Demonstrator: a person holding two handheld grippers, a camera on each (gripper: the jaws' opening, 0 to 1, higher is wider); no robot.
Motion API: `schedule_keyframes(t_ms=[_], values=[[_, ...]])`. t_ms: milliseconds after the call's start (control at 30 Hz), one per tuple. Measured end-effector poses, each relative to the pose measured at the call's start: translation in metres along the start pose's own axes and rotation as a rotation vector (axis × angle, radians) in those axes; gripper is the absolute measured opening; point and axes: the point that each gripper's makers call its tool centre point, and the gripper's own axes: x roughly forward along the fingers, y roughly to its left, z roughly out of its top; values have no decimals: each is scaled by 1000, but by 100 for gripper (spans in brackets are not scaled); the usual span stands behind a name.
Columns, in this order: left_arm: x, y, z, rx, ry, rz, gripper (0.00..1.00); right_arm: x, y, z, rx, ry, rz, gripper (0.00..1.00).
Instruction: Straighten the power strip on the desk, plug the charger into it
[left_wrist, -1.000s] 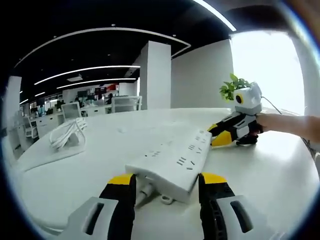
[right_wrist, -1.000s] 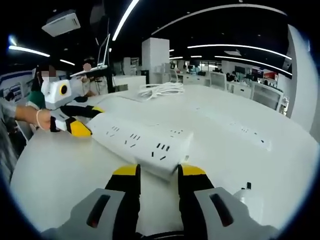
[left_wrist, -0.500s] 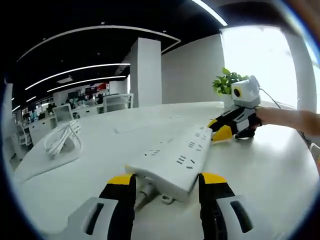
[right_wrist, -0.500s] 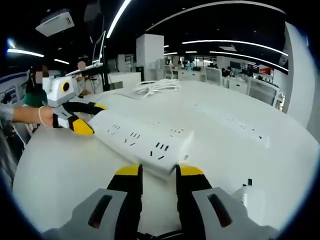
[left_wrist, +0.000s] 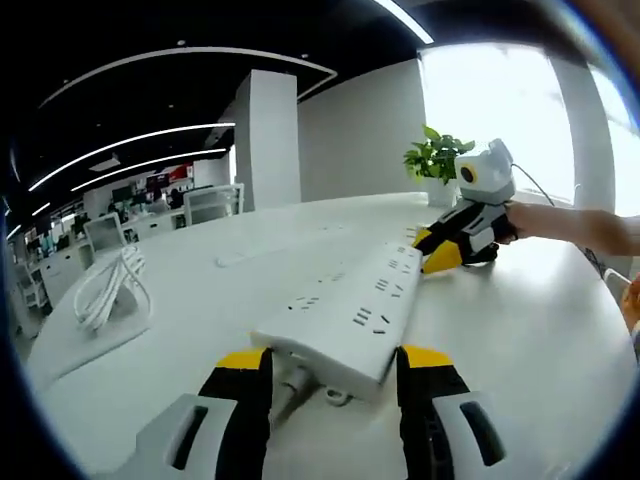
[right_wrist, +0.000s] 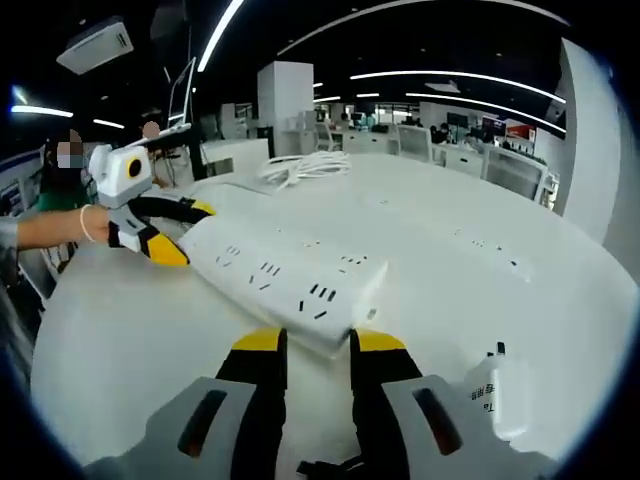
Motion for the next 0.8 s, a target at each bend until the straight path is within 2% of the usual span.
schedule_keyframes(t_ms=[100,167,267,667,800], values=[[0,1,0,7,6,-24,50,-1,2,-1,12,-8,-16,23],[0,2,0,11,10,-35,50,-2,1,0,66,-18,-34,23],[1,2,-1,17,14,-43,50,-2,0,0,87,-27,-45,22],[5,7,-3,33,51,-74,50,-5,1,1,96,-36,-72,21],[7,8,-2,35,46,-88,50,-5,0,0,93,-41,-112,21]])
